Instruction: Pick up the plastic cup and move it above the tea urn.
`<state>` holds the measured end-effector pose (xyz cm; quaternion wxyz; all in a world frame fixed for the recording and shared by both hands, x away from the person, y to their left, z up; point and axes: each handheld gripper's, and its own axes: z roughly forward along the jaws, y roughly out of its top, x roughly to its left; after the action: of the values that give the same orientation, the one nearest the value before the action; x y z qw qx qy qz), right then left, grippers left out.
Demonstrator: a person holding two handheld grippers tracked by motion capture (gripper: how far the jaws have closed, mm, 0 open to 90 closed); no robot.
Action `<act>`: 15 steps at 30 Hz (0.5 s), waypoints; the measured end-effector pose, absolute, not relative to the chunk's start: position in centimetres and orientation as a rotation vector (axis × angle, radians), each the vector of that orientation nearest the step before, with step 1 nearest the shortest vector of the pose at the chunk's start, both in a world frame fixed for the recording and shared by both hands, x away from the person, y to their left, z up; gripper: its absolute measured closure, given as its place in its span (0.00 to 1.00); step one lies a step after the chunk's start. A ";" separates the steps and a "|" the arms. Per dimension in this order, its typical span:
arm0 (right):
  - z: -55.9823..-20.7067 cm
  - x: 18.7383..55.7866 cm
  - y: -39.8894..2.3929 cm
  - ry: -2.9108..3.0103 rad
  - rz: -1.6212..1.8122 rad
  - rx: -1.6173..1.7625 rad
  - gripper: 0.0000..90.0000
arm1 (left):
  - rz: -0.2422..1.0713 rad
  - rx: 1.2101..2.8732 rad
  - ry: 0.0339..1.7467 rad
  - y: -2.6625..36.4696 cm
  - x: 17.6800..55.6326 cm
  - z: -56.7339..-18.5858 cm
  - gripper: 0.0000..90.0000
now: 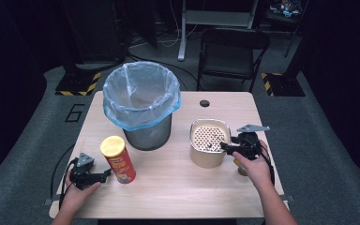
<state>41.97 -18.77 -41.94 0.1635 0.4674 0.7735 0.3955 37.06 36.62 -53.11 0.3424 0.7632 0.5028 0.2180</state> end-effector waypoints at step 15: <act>-42.0 35.7 -17.0 2.387 1.193 1.047 0.54 | 0.561 1.983 1.311 36.6 37.0 -53.1 0.13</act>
<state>35.73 -17.04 -42.04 0.1370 0.3619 0.8248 0.4122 37.00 36.57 -53.11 0.3424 0.7627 0.5044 0.2160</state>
